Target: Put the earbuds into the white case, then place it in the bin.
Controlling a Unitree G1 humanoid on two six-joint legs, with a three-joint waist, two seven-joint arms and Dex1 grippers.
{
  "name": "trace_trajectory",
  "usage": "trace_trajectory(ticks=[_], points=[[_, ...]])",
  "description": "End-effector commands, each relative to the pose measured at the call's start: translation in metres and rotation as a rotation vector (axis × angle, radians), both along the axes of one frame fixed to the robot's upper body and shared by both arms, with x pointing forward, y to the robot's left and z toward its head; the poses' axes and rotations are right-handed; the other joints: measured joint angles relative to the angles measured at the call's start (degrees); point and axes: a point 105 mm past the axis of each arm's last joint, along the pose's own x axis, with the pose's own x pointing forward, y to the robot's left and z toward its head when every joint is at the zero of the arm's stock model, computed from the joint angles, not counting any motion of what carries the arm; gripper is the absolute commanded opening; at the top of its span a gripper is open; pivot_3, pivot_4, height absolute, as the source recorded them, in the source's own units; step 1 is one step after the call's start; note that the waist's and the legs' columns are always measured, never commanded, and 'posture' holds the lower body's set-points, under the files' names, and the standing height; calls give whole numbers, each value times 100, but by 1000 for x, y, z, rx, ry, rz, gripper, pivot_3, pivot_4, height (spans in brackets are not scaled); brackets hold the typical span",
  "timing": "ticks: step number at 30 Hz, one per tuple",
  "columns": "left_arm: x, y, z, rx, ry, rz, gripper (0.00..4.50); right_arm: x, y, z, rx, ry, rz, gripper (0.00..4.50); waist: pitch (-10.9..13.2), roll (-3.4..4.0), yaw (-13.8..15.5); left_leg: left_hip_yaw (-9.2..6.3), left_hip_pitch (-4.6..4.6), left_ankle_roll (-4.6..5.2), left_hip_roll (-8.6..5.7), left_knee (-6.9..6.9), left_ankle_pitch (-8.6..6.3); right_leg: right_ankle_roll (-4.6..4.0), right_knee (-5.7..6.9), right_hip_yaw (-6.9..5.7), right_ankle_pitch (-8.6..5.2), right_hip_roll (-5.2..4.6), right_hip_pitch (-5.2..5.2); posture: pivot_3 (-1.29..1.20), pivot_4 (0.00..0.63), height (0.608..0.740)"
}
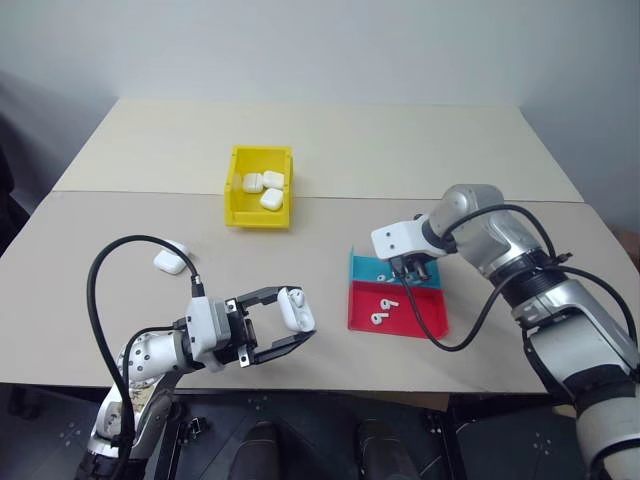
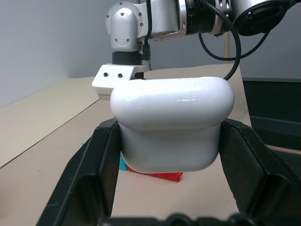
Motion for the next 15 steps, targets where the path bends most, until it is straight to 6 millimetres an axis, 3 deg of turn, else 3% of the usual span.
trace_trajectory(ticks=[1,6,9,11,15], points=[[-1,-4,18,-54,-54,-24,2795,-1,5,43,157,-95,-16,927,0,1,6,0,-2,0,0,0,0,0,0,0,0,0,-1,0,150,740],[4,-12,34,-109,-81,-72,2795,-26,16,116,577,-199,5,927,4,6,41,-5,-6,0,0,0,0,0,0,-1,0,0,-2,0,150,740],[11,-26,43,-149,-96,-122,2795,-56,11,158,932,-229,50,927,3,4,76,-7,-6,0,-1,2,0,1,-3,-5,0,-1,8,0,150,740],[15,-35,48,-180,-113,-161,2795,-84,5,170,1105,-187,116,927,2,3,131,-10,-4,1,-1,9,0,1,-4,-10,1,-2,18,0,150,740],[24,-50,55,-200,-122,-220,2795,-132,4,170,1289,-125,247,927,1,3,118,-12,4,1,-2,13,0,3,-5,-9,1,0,30,0,150,740]])
